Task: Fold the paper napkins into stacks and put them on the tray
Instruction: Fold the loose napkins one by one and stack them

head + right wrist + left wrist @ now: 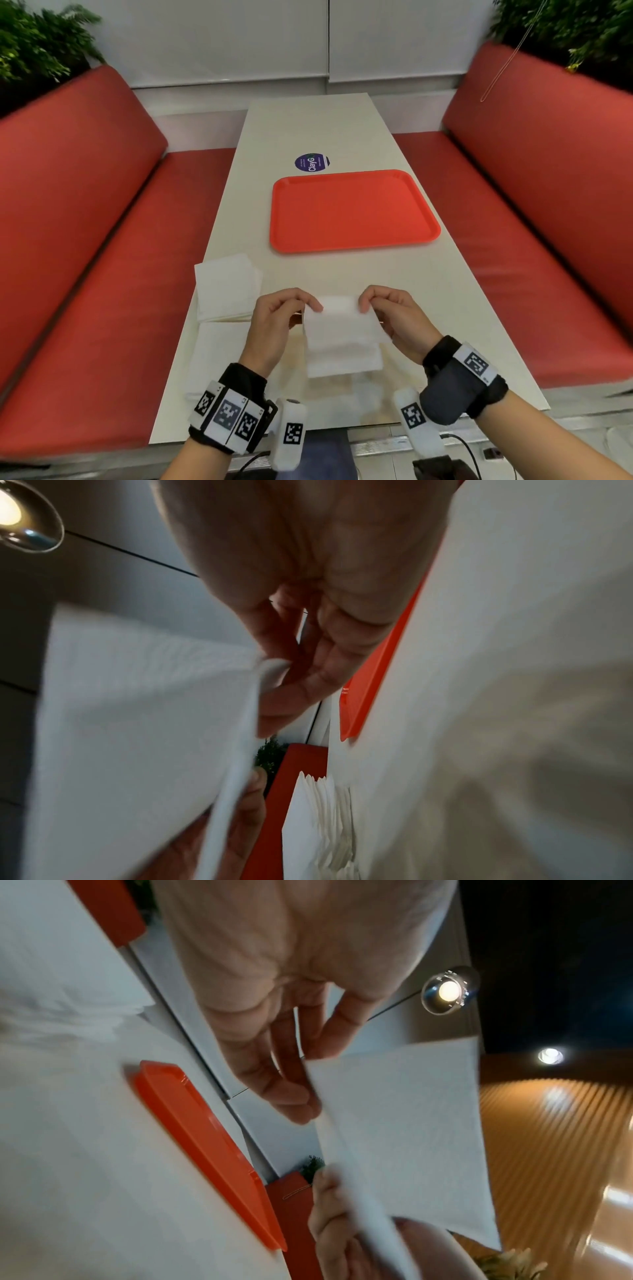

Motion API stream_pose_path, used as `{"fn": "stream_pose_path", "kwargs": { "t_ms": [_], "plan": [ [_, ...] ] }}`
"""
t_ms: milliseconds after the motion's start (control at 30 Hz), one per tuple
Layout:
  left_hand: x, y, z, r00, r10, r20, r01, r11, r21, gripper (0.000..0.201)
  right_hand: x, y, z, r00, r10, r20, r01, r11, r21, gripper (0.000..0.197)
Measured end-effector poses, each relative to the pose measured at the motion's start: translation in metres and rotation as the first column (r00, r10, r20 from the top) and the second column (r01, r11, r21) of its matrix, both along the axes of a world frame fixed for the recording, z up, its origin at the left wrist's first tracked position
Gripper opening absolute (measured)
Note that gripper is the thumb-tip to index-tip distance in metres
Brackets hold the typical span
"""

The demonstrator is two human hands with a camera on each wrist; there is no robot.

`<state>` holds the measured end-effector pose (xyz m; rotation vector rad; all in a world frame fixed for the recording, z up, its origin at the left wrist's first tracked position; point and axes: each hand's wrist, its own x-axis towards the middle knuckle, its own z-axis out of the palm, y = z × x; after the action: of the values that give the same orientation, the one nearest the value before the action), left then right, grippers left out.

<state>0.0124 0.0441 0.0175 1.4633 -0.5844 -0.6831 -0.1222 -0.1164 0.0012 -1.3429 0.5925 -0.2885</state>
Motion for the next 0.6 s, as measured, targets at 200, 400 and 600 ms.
{"fn": "stream_pose_path", "kwargs": {
  "t_ms": [200, 400, 600],
  "plan": [
    [-0.004, 0.006, -0.005, 0.975, 0.055, 0.217, -0.068, 0.996, 0.052, 0.030, 0.002, -0.003, 0.008, 0.993, 0.073, 0.090, -0.072, 0.997, -0.016, 0.006],
    [-0.012, 0.011, -0.001, 0.929, 0.016, 0.370, -0.028, 0.999, 0.027, 0.034, 0.018, 0.007, 0.009, 0.972, 0.233, 0.044, -0.216, 0.946, -0.241, 0.018],
    [-0.007, 0.044, 0.000, 0.943, 0.149, 0.299, -0.165, 0.986, 0.028, 0.040, 0.032, 0.017, 0.007, 0.967, 0.255, 0.013, -0.244, 0.936, -0.255, 0.011]
  ]
}}
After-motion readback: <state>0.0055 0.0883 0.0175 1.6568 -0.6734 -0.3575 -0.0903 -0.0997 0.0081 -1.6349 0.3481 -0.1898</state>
